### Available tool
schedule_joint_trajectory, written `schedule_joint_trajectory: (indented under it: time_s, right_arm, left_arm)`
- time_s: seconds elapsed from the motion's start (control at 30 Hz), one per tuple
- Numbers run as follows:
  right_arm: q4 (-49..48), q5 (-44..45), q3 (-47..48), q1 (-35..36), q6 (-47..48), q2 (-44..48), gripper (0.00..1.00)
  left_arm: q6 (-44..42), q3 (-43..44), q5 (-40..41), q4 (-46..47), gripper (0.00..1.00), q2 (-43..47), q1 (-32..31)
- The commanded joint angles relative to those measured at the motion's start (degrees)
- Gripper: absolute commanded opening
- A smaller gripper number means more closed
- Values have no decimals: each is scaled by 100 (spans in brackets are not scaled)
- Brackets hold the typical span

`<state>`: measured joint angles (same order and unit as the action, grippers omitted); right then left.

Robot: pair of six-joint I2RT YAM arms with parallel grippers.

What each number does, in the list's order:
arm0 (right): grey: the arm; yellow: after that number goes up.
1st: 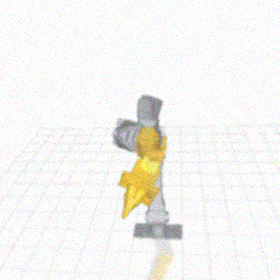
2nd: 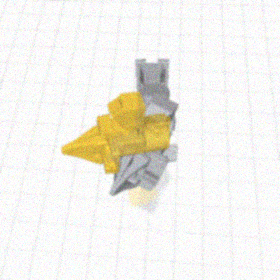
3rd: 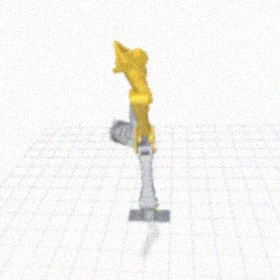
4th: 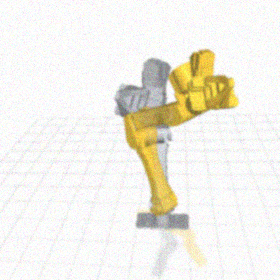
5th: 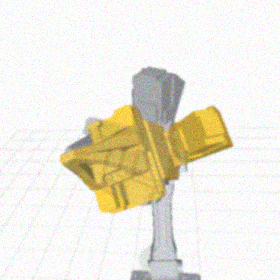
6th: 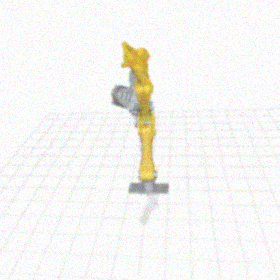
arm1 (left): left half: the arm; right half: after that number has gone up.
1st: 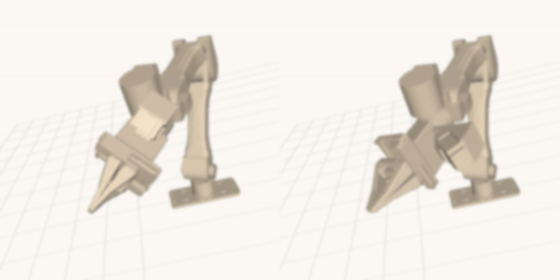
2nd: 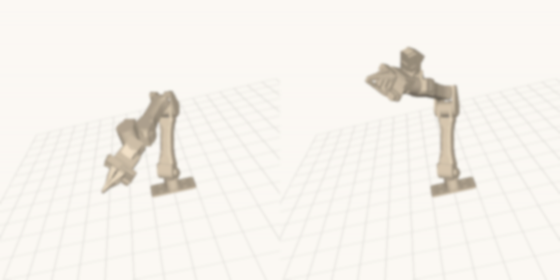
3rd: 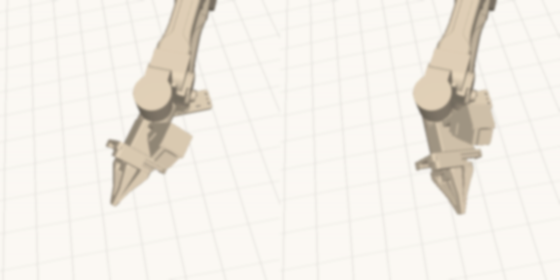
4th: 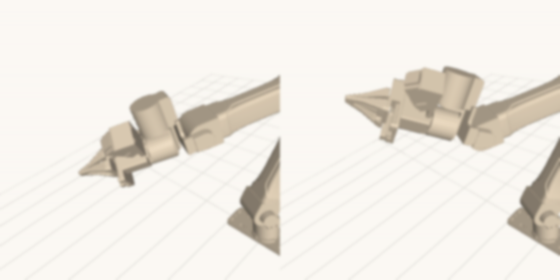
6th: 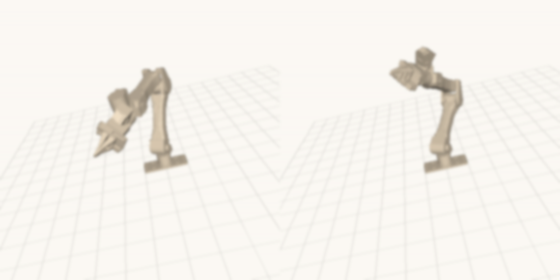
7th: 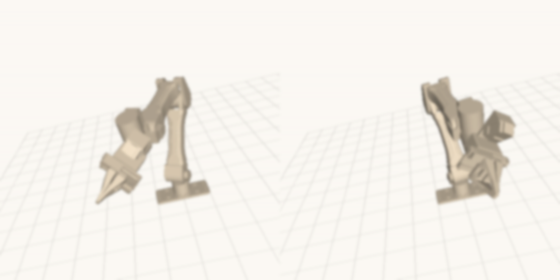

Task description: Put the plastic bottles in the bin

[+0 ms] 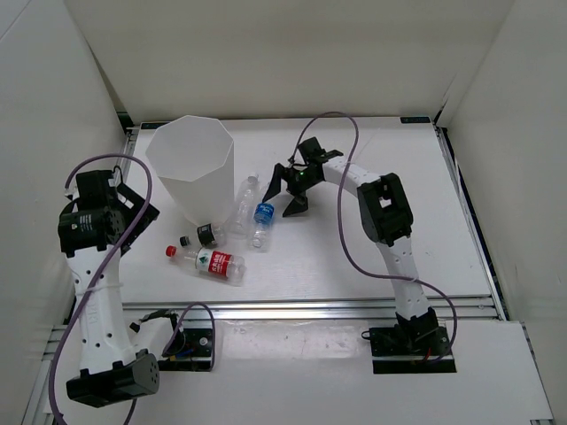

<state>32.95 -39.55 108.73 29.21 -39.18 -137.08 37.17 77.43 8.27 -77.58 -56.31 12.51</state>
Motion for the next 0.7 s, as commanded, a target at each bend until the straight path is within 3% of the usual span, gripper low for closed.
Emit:
schedule_joint_trajectory:
  time_s: [0.0,0.2,0.33,0.4,0.67]
  right_arm:
    - [-350,-404,403,181,16,-345,100]
    - [-351,-563,782,234,-160,-680,97]
    - [-351,-563,580,182,-160,-672,75]
    - [-351,-510,378,112,-160,-505,70]
    - [-148,-316,-510,-504,243,856,35]
  left_arm:
    - [-122,159,-168,-424,100,-46,-30]
    - [-174,159,-45,-424,100,-99,-30]
    - [-175,159,-45,-424,100,-46,-30]
    - [-175,159,16,-424,100,-46,-30]
    - [79,159,201,-424,100,-152,-30]
